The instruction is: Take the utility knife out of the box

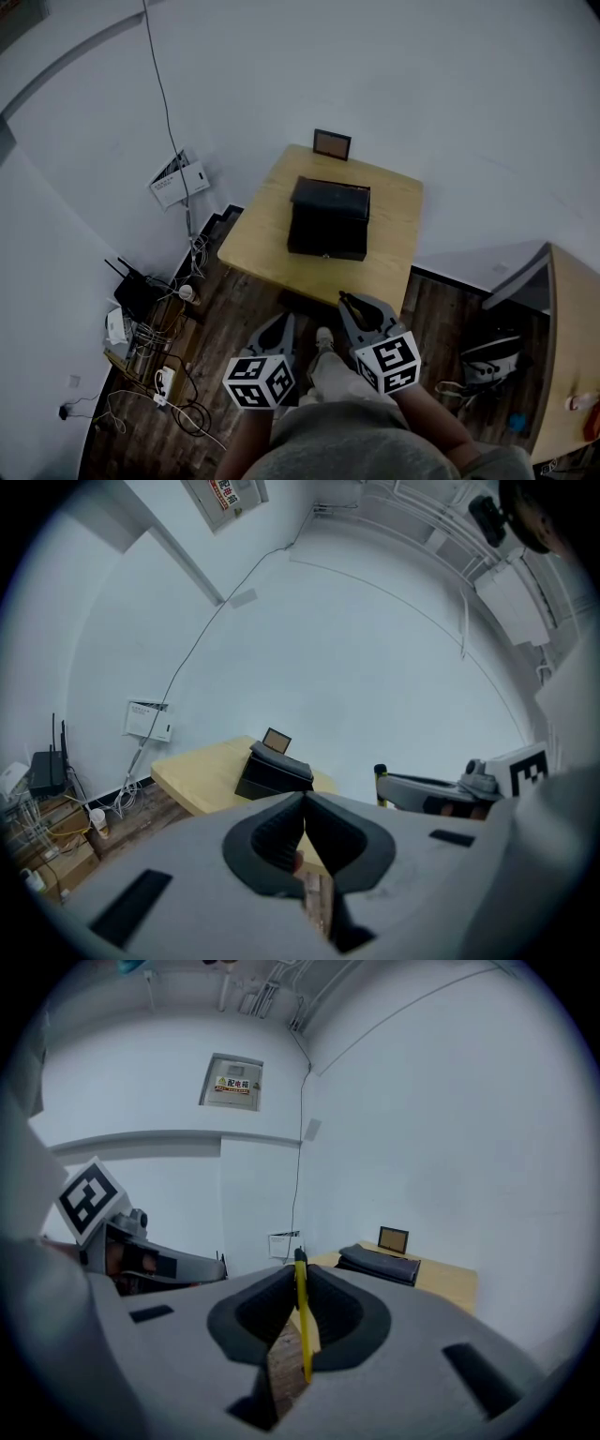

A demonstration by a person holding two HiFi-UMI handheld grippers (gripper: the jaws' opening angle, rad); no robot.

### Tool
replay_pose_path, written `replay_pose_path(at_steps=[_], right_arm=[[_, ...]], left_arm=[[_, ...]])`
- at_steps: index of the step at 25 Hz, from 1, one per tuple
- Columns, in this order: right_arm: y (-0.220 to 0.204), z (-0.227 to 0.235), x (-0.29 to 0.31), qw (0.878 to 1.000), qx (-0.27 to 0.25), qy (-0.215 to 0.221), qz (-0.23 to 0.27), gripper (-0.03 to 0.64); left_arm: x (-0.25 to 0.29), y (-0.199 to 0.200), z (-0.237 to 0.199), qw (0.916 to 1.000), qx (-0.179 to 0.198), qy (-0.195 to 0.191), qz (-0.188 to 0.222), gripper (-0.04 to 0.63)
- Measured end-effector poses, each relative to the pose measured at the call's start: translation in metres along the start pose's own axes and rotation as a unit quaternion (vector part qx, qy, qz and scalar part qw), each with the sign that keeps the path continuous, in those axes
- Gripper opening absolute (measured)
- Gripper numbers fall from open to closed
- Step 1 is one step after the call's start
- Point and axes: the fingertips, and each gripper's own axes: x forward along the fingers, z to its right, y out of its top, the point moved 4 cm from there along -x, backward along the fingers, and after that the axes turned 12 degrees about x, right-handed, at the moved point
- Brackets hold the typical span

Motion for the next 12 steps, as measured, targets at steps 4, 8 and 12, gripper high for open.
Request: replay_pose_path(at_steps=[4,8,12], right_arm=[[0.0003,0.0032,0.0006,1.0,0.004,0.003,0.003,0.037],[0.0028,0.0053,0.0028,1.0,0.006,0.004,0.007,0.037],[0.0056,0.0065,0.0042,1.0,0.006,0.009,0.009,0.037]], left_arm=[[0.0036,-0.0007,0.0001,1.0,-0.003,0.001,-0.002,0.005],[0.0074,0.0007,0.0007,1.0,-0.001,-0.002,-0.002,0.005],[0.0105,0.0017,0.0019,1.0,0.0,-0.004,-0.003,0.005]])
